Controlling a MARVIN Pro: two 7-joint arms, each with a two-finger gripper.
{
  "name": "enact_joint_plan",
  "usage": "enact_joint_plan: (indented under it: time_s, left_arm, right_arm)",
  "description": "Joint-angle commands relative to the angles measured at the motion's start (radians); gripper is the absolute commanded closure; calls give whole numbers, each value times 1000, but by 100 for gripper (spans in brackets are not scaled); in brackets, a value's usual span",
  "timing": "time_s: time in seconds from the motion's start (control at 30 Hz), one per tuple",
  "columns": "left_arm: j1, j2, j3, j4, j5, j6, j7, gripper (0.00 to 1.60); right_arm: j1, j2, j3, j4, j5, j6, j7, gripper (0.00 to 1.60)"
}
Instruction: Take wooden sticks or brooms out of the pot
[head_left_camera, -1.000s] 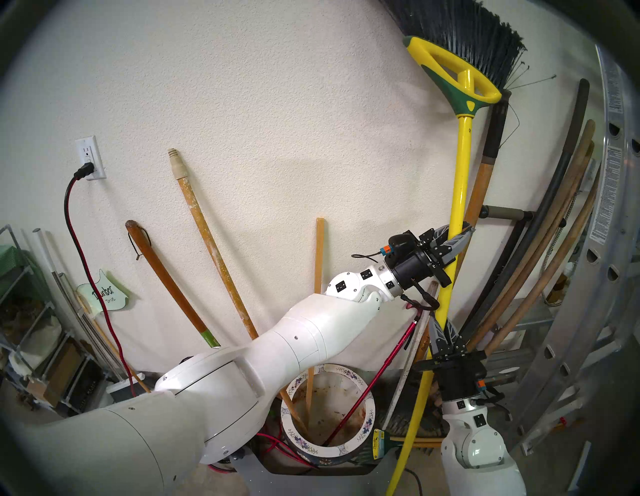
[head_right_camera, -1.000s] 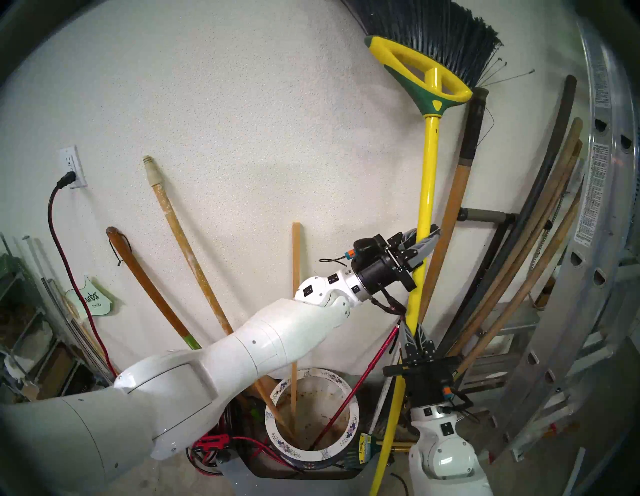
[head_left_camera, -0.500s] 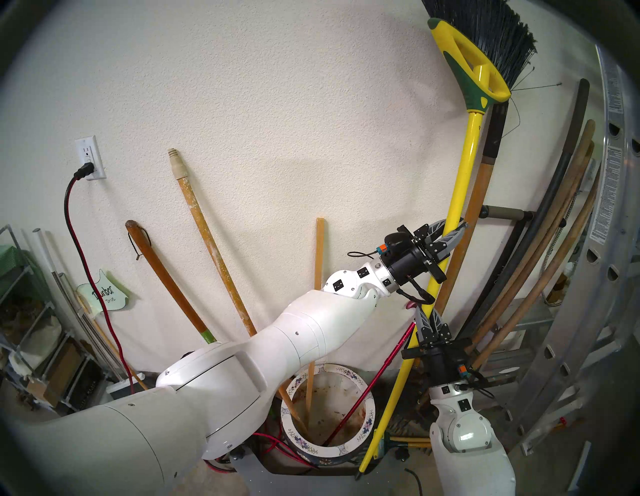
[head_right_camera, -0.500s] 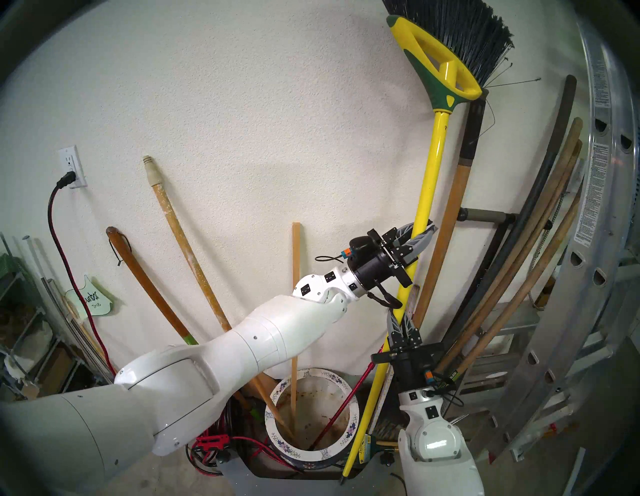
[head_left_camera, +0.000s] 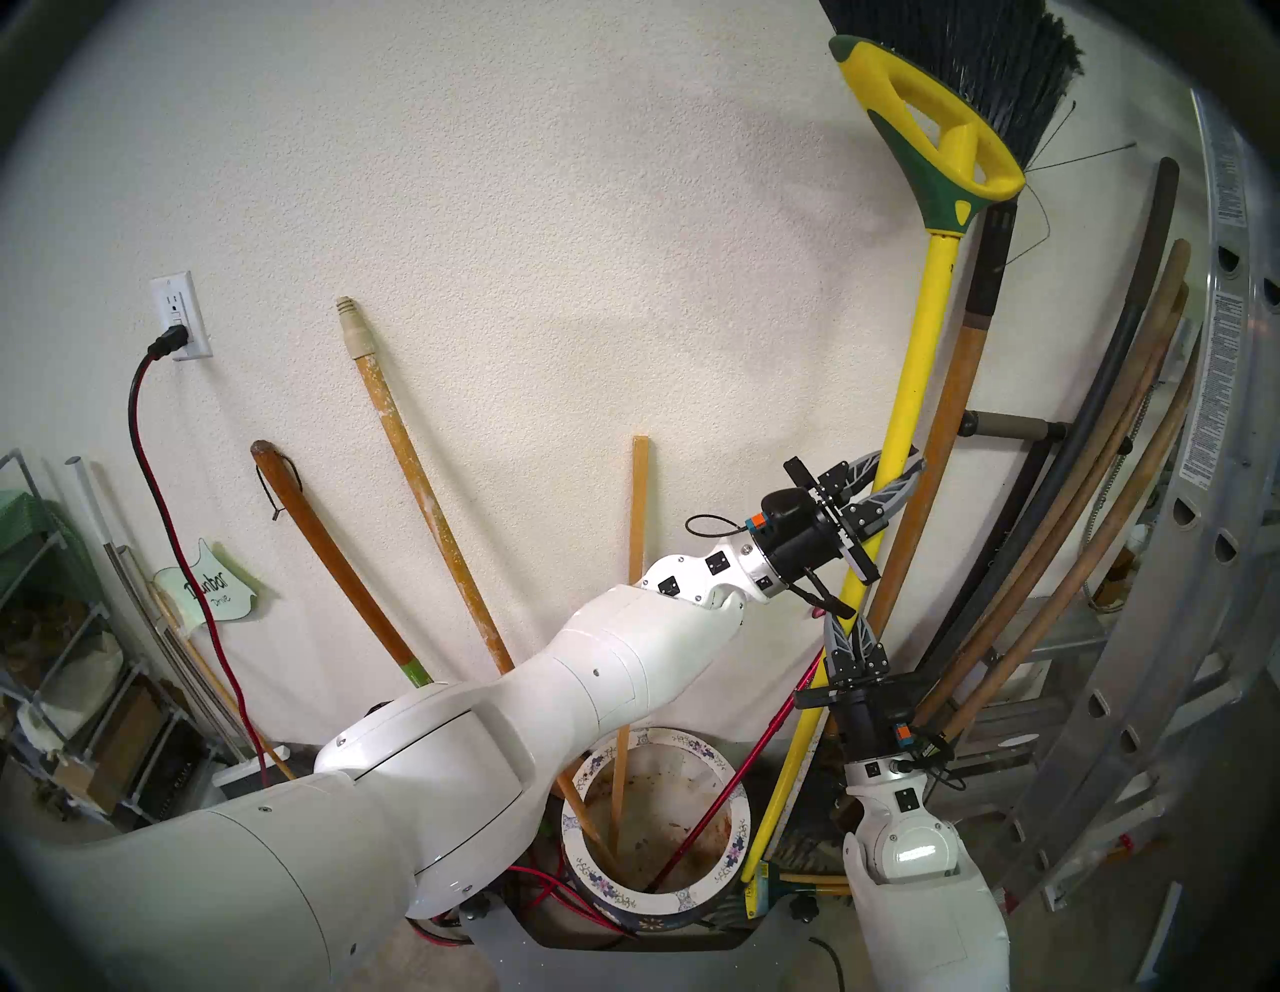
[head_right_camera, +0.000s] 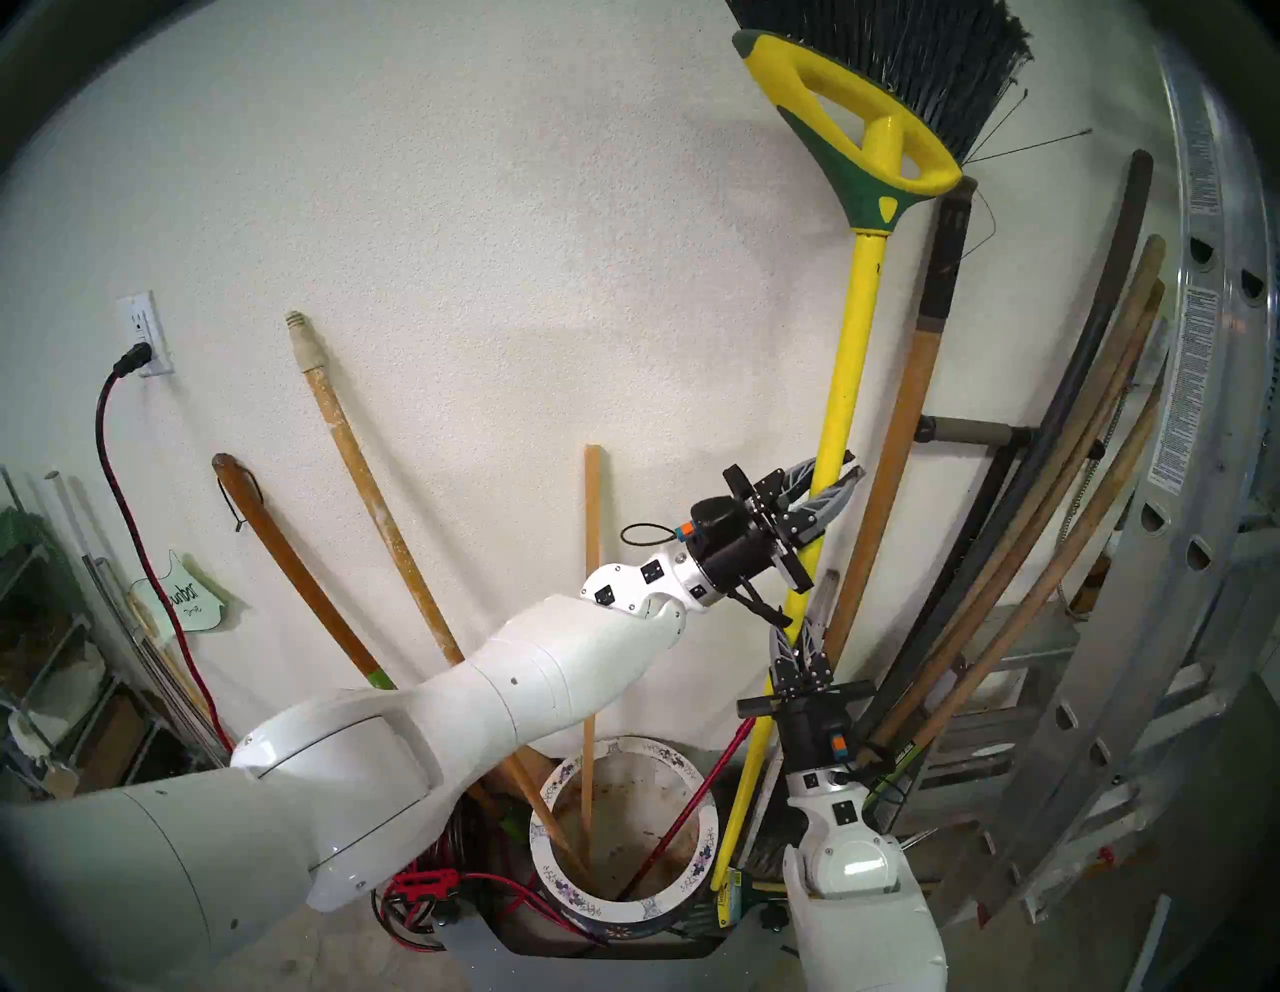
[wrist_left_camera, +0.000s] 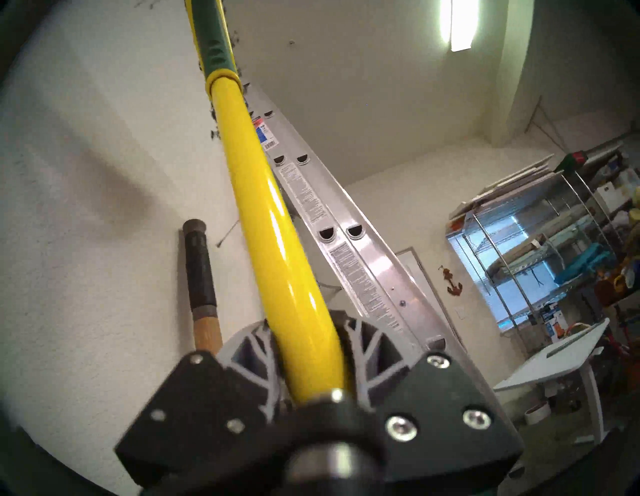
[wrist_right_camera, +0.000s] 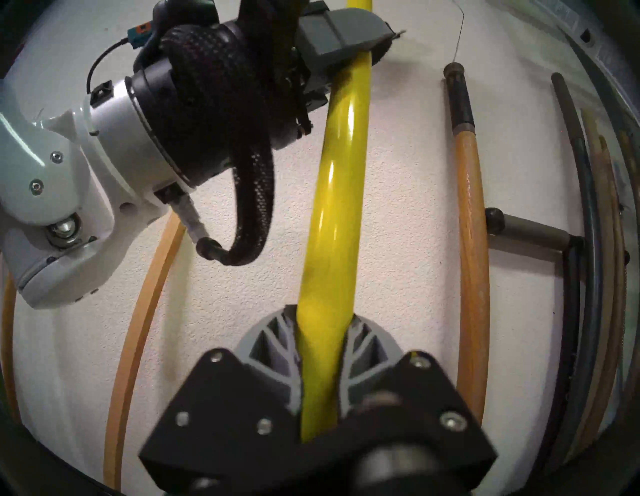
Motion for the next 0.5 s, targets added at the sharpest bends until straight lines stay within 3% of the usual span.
enact_joint_plan:
  time_s: [0.0,0.47]
  left_arm:
    - [-11,-35,13,33,45,-18,-15,160]
    - [-58,-88,-18,237,46,-18,2,160]
  right_arm:
    - [72,-10,-26,23,-31,-77,2,160]
    - [135,-18,-42,152,-64,-89,-9,160]
